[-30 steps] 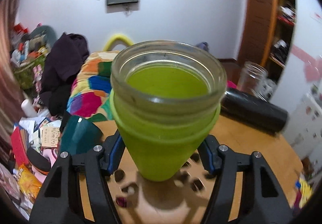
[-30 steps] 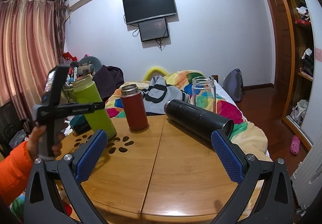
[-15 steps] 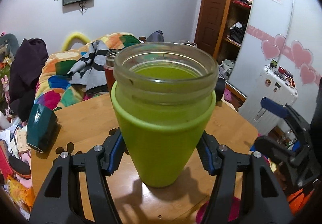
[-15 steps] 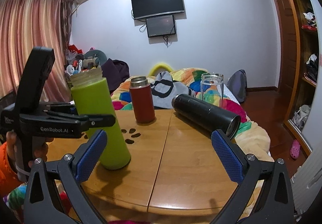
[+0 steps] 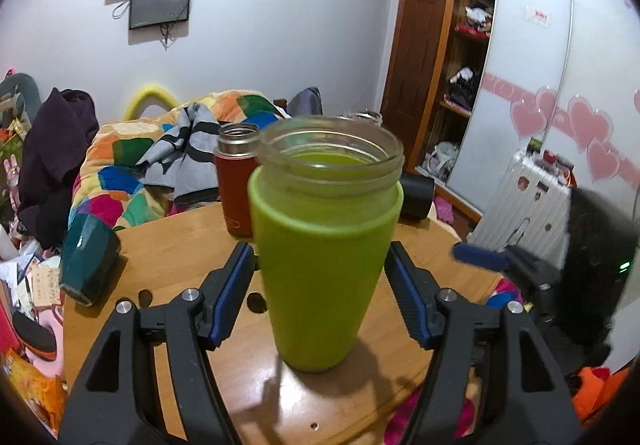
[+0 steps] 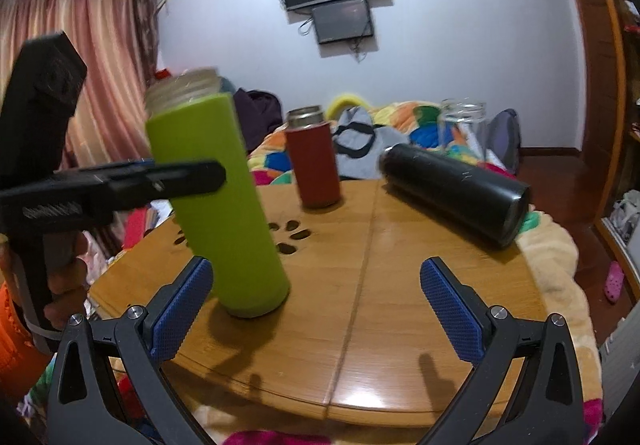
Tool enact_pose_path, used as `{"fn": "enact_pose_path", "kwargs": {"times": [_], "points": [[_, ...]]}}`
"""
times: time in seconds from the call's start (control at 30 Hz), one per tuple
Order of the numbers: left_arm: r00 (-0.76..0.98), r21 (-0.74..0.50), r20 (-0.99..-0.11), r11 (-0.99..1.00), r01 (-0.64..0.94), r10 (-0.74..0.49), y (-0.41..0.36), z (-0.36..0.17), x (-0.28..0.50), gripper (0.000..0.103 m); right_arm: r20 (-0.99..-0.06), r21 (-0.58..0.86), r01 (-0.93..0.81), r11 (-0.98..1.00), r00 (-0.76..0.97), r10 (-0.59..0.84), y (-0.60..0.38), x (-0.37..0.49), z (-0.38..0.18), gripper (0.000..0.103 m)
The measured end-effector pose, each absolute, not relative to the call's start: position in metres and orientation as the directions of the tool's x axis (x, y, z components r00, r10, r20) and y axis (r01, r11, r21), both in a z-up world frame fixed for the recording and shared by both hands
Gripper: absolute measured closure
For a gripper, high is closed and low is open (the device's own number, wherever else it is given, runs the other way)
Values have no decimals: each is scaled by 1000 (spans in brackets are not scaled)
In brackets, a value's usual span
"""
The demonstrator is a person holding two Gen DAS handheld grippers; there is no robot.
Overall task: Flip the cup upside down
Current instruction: 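Grasp the bottle's base with the right gripper while the left gripper holds it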
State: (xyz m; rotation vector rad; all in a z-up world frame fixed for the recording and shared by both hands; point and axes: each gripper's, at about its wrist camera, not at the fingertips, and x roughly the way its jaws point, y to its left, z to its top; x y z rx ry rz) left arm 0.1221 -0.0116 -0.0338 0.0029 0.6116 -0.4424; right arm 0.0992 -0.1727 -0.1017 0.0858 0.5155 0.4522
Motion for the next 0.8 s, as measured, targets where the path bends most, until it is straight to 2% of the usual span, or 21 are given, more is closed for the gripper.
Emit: {"fn": "enact_pose_path", "kwargs": {"times": [0.27,0.37,0.47,0.53,0.6,0.7,0.8], "points": [[786,-187,-504,933,307,-359,37,-31,96,34,-500,114,-486,867,726,473,-125,114,-121,0],[795,-188,-530,955,230,-295,52,-42,108,34,-522,94,-493,865,715,464,-113,120,-128,0],[783,-208,-558,960,188,-274,63,-55,124,51,-529,61,-505,861,715,457,-101,124,-131,6],[760,-251,-573,948,194,-307,66,-64,139,67,-537,45,-509,860,713,451,-95,126,-132,14],[742,-283,-580,937,204,-336,66,-71,150,73,-549,36,-506,862,711,440,-89,129,-135,20],[727,-300,-584,928,219,-361,61,-76,163,82,-572,25,-505,863,700,427,-87,135,-138,40],[717,-303,-585,922,241,-379,55,-78,172,84,-585,20,-506,862,694,421,-88,135,-137,41]]}}
